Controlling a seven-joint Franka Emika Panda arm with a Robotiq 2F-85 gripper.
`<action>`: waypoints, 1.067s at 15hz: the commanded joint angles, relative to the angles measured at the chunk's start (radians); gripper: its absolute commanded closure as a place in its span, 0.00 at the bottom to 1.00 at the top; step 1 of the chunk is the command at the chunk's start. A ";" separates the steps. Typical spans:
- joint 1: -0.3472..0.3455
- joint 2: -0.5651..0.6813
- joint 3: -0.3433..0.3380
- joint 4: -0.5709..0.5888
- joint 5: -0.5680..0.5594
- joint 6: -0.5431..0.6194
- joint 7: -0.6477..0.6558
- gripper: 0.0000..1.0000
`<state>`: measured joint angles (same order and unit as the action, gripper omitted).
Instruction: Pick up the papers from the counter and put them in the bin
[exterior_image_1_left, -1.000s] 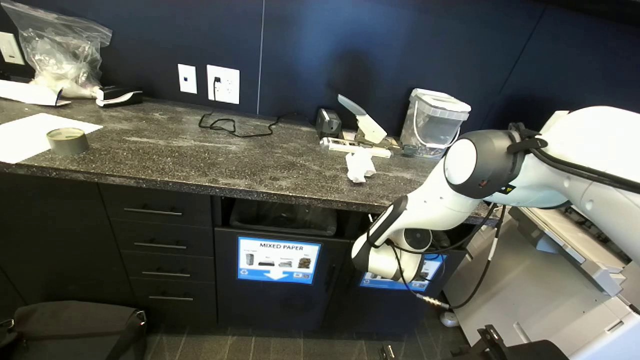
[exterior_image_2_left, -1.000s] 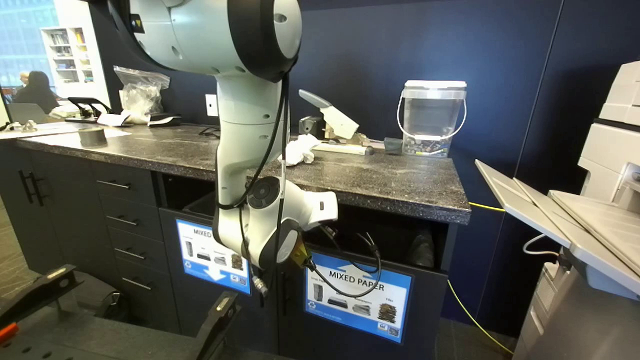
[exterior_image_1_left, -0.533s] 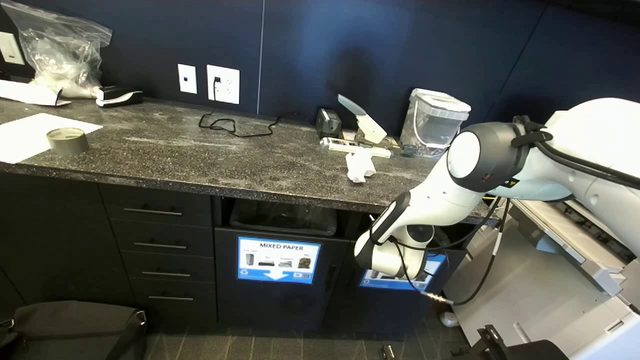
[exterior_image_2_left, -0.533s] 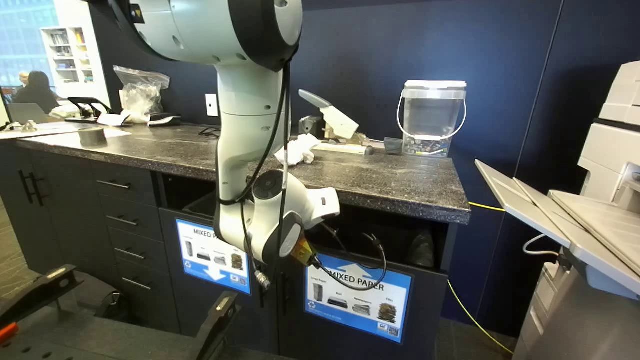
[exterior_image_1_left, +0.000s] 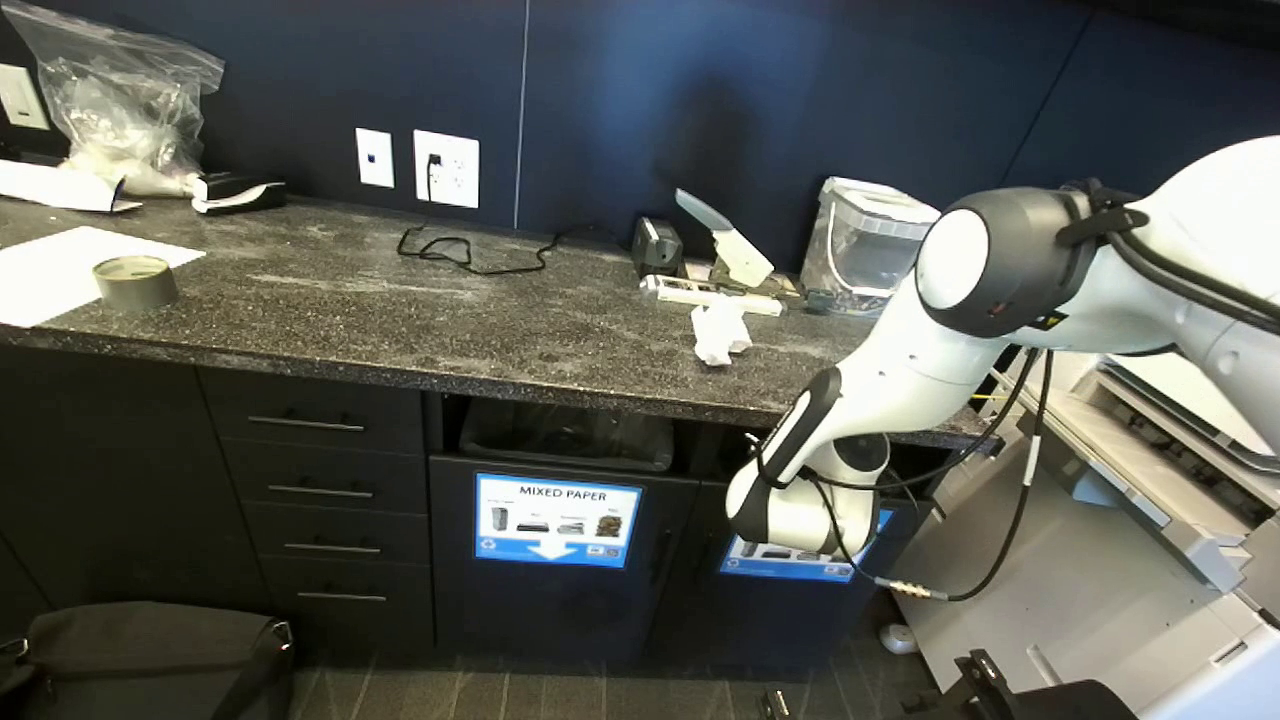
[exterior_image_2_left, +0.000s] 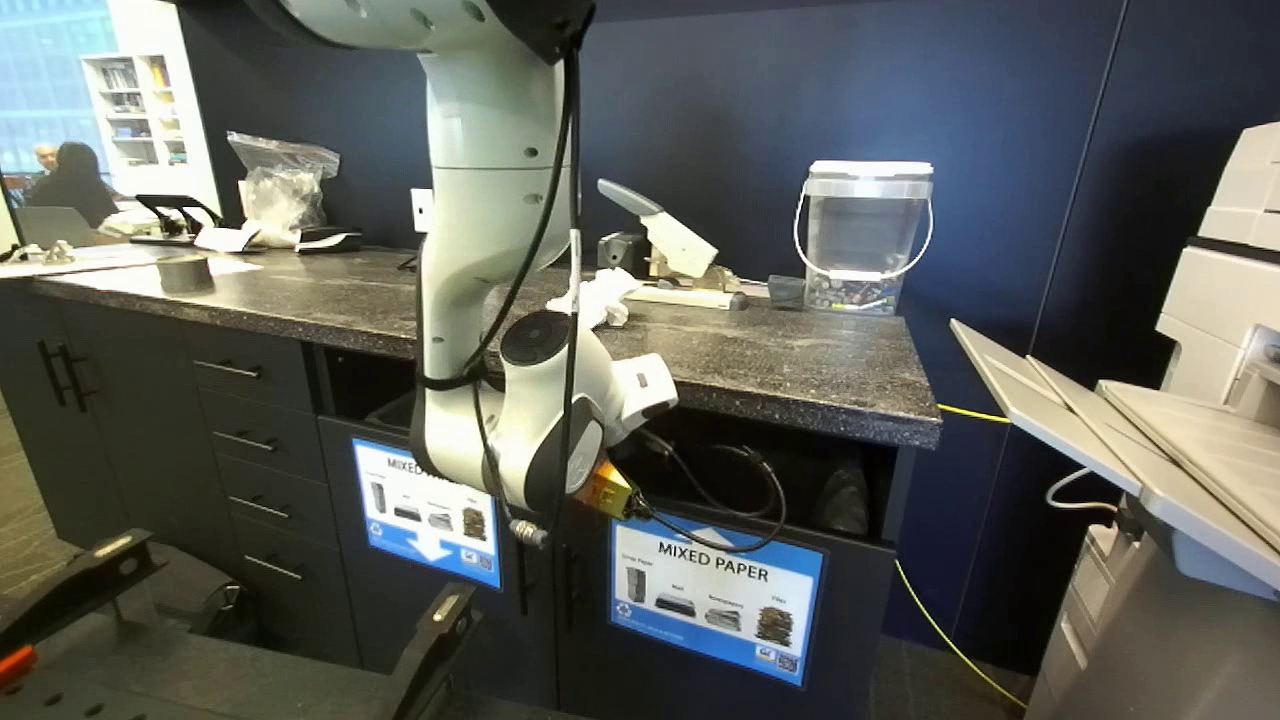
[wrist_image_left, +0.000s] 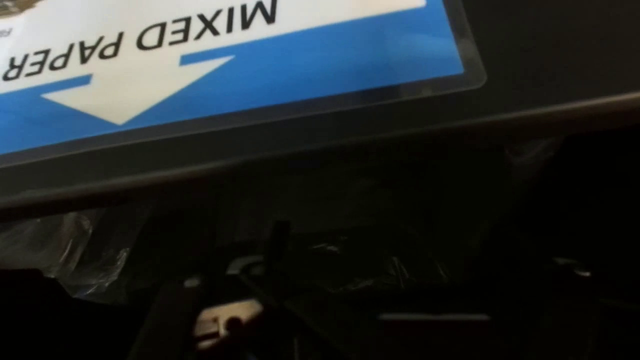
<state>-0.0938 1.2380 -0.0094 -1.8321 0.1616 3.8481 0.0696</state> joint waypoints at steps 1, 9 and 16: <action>-0.009 -0.172 -0.004 -0.211 -0.105 -0.095 -0.026 0.00; 0.008 -0.537 -0.039 -0.478 -0.175 -0.447 -0.100 0.00; 0.015 -0.830 -0.006 -0.433 -0.194 -0.848 -0.129 0.00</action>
<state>-0.0832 0.5259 -0.0307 -2.2704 -0.0273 3.1205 -0.0499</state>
